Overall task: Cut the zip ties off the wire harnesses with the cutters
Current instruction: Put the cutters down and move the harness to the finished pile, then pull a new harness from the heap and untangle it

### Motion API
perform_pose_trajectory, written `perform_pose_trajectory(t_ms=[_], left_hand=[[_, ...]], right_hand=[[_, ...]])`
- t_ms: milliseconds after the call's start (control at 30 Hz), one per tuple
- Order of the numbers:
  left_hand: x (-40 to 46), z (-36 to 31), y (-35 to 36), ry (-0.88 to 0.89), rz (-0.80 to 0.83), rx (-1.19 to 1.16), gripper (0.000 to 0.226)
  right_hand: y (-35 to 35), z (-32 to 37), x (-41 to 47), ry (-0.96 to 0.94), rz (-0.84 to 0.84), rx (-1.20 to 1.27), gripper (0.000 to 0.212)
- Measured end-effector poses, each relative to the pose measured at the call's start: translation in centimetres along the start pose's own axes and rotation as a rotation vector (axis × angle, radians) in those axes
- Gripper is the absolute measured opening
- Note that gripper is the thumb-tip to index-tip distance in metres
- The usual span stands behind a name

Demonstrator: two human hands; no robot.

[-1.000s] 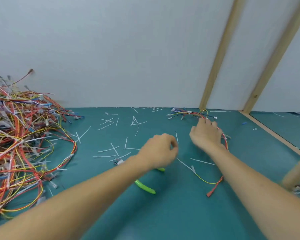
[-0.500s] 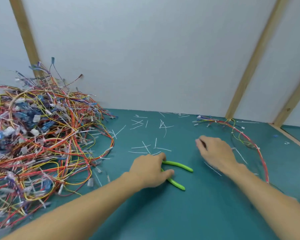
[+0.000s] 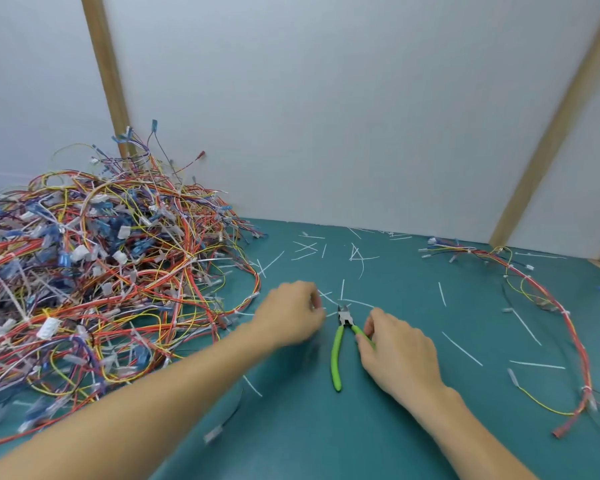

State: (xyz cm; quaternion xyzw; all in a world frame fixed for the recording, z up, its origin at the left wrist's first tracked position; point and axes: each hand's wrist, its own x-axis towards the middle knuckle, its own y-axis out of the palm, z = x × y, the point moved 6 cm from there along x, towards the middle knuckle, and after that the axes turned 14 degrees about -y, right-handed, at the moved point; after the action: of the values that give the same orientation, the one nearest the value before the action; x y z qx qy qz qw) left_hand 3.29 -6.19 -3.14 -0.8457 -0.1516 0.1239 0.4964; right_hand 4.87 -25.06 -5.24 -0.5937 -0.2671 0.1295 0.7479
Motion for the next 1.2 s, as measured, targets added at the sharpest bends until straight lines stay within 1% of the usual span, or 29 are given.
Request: perform_pose_trajectory(t_ms=[33,67,100,133,167,233,333,433,500,567,633,667,700,733,800,833,900,933,1000,1067,1133,1167,1200], left_hand=[[0.8,0.9,-1.6,-0.004,-0.153,0.147,0.017],[1.6,1.9,-3.1,-0.031,-0.256,0.283,0.02],[2.4,3.1,-4.2,-0.077,-0.299,0.402,0.024],[3.2,4.4,-4.8,-0.131,-0.283,0.509,0.029],[3.8,5.6,-4.9,-0.172,-0.234,0.583,0.033],[4.5,6.7,-4.2,-0.187,-0.145,0.628,0.038],[5.3,6.7,-3.6,-0.204,-0.109,0.518,0.027],[5.7,6.4,-4.6,-0.291,-0.105,0.29,0.026],[5.9,5.9,-5.9,-0.302,-0.146,0.125,0.026],[5.9,5.0,-8.1,-0.258,-0.272,-0.052,0.024],[5.0,3.8,-10.4,-0.146,-0.472,-0.282,0.022],[4.2,3.1,-11.2,-0.085,-0.552,-0.335,0.019],[3.7,2.3,-11.3,-0.029,-0.555,-0.319,0.017],[3.4,1.6,-10.5,0.02,-0.484,-0.26,0.017],[3.1,1.2,-7.8,0.033,-0.26,-0.108,0.019],[2.7,1.5,-6.8,0.024,-0.194,-0.096,0.02],[1.6,2.0,-6.0,0.027,-0.19,-0.166,0.02],[0.9,1.9,-5.8,0.046,-0.2,-0.191,0.02],[-0.3,1.5,-5.4,0.125,-0.198,-0.182,0.019],[-1.3,1.3,-5.4,0.189,-0.194,-0.131,0.015],[-1.6,2.0,-5.9,0.198,-0.179,-0.088,0.015],[-1.5,2.8,-6.3,0.178,-0.172,-0.055,0.016],[-1.3,3.8,-6.7,0.138,-0.152,0.006,0.022]], right_hand=[[0.0,0.0,0.0,0.001,-0.016,0.013,0.015],[-0.1,0.0,0.0,0.003,-0.04,0.027,0.015],[-0.1,0.0,0.1,0.011,-0.074,0.053,0.017],[-0.3,0.0,0.2,0.023,-0.112,0.091,0.019],[-0.4,-0.2,0.3,0.035,-0.148,0.13,0.021],[-0.5,-0.4,0.4,0.046,-0.191,0.17,0.02],[-0.3,-0.7,0.5,0.04,-0.208,0.189,0.018],[-0.3,-0.9,0.6,0.042,-0.239,0.216,0.019],[-0.1,-1.1,0.7,0.04,-0.25,0.235,0.021],[0.1,-1.1,0.9,0.04,-0.237,0.239,0.022],[0.2,-1.2,1.2,0.059,-0.218,0.244,0.023],[0.1,-1.2,1.3,0.073,-0.216,0.254,0.023],[-0.2,-1.1,1.5,0.086,-0.221,0.273,0.024],[-0.5,-0.9,1.8,0.098,-0.23,0.307,0.026],[-1.3,-0.1,3.2,0.12,-0.231,0.467,0.032],[-1.5,0.8,4.2,0.128,-0.203,0.609,0.036],[-1.2,3.1,6.5,0.182,-0.071,0.902,0.042],[-0.9,4.5,7.6,0.208,0.015,1.004,0.043],[-0.3,7.5,9.2,0.211,0.178,1.121,0.041],[0.5,9.9,10.5,0.198,0.262,1.216,0.036],[1.1,11.1,11.8,0.229,0.214,1.258,0.028],[1.2,11.3,12.3,0.259,0.149,1.266,0.026],[1.2,11.2,12.8,0.294,0.061,1.282,0.027]])
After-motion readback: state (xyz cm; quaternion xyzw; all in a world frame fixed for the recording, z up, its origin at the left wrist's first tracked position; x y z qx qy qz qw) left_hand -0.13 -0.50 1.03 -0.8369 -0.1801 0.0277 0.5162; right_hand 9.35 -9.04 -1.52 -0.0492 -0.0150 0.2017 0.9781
